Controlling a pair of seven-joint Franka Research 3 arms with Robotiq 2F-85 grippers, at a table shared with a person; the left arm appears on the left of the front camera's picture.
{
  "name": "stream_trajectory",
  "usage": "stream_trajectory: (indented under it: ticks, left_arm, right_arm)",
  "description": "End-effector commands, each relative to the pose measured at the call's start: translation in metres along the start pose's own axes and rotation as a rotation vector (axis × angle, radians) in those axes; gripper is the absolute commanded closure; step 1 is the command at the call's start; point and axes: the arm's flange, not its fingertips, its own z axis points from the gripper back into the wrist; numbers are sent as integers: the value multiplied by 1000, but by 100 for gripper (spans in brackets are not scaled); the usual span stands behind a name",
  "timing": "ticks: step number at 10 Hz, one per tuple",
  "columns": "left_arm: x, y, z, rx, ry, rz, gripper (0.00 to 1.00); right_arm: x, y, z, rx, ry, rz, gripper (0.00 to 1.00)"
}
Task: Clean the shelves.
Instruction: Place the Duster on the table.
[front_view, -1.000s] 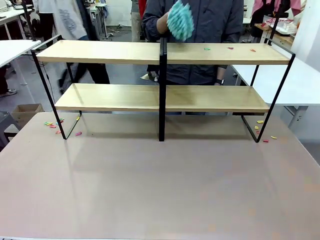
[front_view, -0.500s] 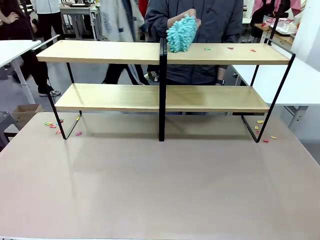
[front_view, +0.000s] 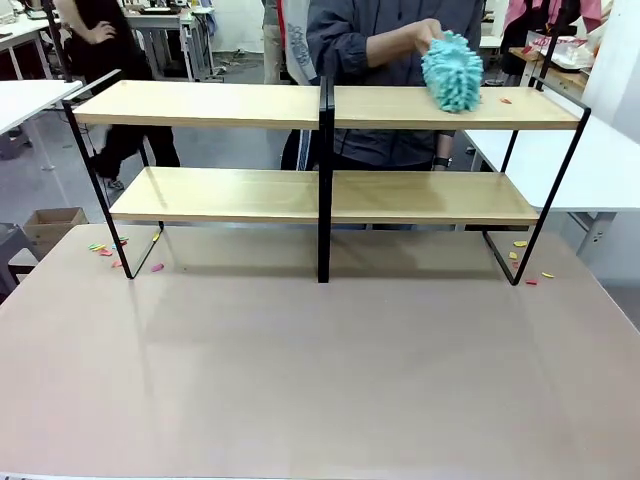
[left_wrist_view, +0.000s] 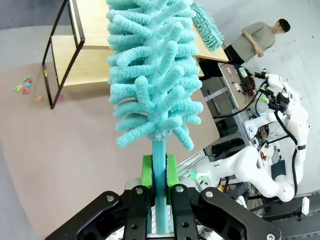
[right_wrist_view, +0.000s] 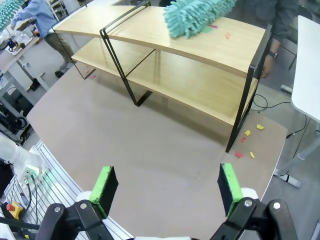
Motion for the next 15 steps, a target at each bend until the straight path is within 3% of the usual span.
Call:
stream_trajectory:
  ticks: [1, 9, 10, 11, 13, 14, 15]
  left_arm:
    - [-1, -2, 2, -11, -3, -22, 88]
    - [-1, 0, 0, 0, 1, 1, 88]
    - [-16, -7, -27, -109, 351, -66, 88]
    - [-56, -3, -48, -211, 628, -118, 88]
    - [-138, 0, -69, -289, 1013, -267, 88]
    - [-165, 2, -92, -258, 1154, -313, 88]
    - [-185, 4, -119, -358, 1248, -296, 88]
  right_arm:
    - [0, 1, 0, 10, -1, 2, 0]
    - [0, 0, 0, 0, 0, 0, 0]
    - [1, 15, -7, 185, 94, -21, 0]
    - [-19, 23, -17, 406, 195, -97, 0]
    - [-57, 26, -32, 491, 384, -384, 0]
    - [-78, 29, -44, 547, 465, -572, 0]
    - [-100, 25, -60, 479, 516, -755, 0]
